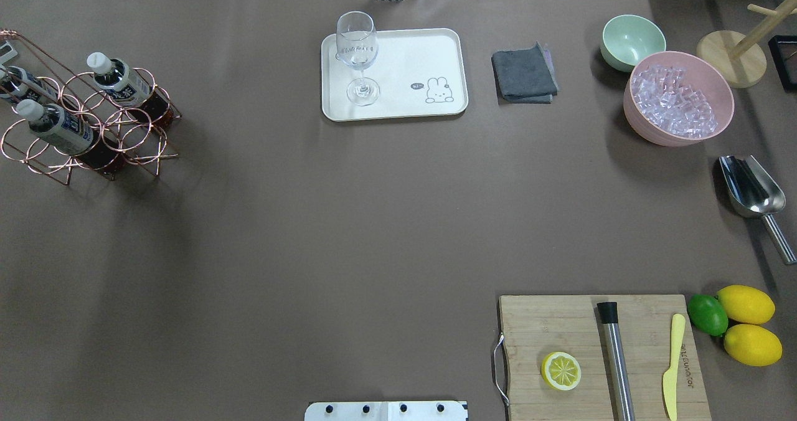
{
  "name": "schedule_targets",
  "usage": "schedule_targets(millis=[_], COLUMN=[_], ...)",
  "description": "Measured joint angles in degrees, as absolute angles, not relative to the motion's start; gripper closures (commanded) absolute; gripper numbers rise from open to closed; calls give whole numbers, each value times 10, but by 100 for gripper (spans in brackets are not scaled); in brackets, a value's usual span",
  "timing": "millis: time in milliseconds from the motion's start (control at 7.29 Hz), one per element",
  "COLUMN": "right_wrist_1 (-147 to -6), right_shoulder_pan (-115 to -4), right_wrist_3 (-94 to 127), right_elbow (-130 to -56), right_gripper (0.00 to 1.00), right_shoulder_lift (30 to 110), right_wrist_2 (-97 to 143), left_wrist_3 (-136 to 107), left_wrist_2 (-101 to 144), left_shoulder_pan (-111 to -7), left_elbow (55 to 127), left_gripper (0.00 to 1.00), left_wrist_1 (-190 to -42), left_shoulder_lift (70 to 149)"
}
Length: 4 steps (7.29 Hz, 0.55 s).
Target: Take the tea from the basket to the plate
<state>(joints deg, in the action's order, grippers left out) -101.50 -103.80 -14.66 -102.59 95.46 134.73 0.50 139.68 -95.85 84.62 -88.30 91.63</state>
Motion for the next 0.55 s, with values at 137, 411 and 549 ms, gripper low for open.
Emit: schedule_targets(millis=[137,411,549], right_wrist_1=[-1015,-1015,-1015], right_shoulder_pan=[-1038,-1038,-1038], right_wrist_3=[-147,-147,-147], right_elbow=[-1026,-1027,-1028], right_gripper=[0,0,0], right_shoulder_lift=[955,955,955], right_wrist_2=[1347,1347,1346], left_wrist_3=[5,5,7], left_wrist_2=[1397,1396,1393], left_shoulder_pan=[-959,-957,-955], left_elbow=[846,844,843], left_gripper=[2,2,2], left_wrist_1=[-883,-883,-883], left_shoulder_lift=[916,917,919])
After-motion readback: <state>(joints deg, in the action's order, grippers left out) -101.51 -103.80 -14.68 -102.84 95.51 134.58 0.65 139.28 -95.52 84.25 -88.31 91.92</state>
